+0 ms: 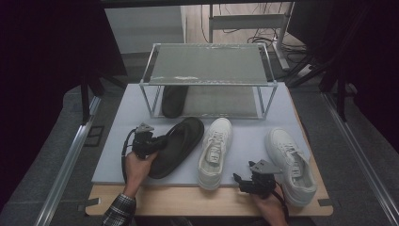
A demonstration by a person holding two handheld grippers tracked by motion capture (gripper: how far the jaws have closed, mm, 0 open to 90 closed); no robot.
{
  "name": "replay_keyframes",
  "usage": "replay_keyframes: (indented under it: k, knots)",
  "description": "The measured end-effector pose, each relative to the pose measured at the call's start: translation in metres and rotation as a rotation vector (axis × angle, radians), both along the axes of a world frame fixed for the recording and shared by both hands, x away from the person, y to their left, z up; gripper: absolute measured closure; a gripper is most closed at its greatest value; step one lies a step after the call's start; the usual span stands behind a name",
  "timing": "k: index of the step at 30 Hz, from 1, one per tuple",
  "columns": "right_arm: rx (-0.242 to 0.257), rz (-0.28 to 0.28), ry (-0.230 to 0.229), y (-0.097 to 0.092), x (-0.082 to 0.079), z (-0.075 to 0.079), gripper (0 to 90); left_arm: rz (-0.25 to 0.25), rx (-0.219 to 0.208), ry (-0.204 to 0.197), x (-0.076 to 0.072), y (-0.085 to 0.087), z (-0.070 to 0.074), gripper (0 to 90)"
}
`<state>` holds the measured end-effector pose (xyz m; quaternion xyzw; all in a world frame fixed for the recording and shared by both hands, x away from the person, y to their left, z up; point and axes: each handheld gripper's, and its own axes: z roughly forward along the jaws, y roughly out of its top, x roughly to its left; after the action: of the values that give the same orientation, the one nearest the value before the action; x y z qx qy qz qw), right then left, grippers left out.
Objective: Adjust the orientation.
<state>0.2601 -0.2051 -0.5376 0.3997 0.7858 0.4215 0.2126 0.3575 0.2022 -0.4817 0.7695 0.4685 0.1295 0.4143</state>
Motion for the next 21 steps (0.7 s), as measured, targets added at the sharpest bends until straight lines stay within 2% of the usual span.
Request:
replay_keyframes:
  k: [11, 21]
  knots:
    - [0.000, 0.000, 0.000, 0.000, 0.000, 0.000, 21.7, 0.021, 0.000, -0.022, 0.013, -0.009, 0.015, 81.6]
    - [0.001, 0.001, 0.000, 0.000, 0.000, 0.000, 21.7, 0.039, -0.005, -0.026, 0.031, -0.023, 0.017, 81.5]
